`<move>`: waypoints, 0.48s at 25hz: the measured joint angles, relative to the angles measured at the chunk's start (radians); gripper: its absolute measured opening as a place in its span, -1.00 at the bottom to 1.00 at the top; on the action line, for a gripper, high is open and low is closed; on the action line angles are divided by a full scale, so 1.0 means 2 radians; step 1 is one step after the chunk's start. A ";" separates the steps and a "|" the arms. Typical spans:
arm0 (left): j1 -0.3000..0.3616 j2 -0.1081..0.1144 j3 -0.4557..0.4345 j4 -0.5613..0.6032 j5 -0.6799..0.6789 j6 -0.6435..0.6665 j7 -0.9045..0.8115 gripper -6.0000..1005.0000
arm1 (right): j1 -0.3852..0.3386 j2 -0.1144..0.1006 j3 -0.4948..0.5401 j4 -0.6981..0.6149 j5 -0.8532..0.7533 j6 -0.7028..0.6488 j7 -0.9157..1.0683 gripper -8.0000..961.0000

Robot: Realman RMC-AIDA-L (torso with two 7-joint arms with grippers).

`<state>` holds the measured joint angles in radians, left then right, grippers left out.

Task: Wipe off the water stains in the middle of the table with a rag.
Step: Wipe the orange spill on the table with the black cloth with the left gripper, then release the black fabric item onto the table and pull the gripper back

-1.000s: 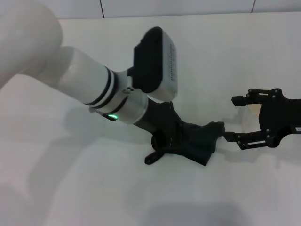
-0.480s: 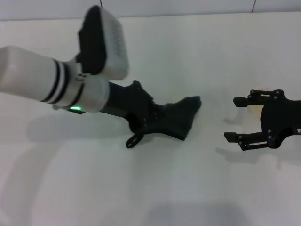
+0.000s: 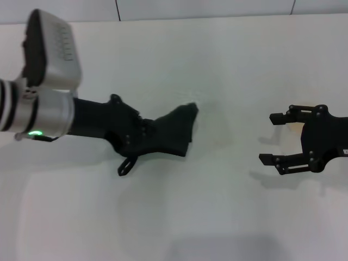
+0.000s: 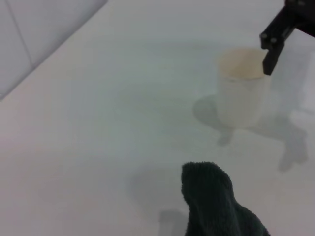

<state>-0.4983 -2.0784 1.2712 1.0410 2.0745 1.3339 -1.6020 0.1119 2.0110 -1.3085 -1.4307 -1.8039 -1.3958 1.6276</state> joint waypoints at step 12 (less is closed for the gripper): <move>0.032 0.001 -0.070 -0.003 0.000 0.051 0.017 -0.72 | 0.002 0.000 -0.004 0.001 0.001 0.002 0.003 0.78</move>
<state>-0.4350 -2.0770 1.1308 1.0343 2.0754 1.4367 -1.5681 0.1155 2.0110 -1.3169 -1.4295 -1.8026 -1.3927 1.6333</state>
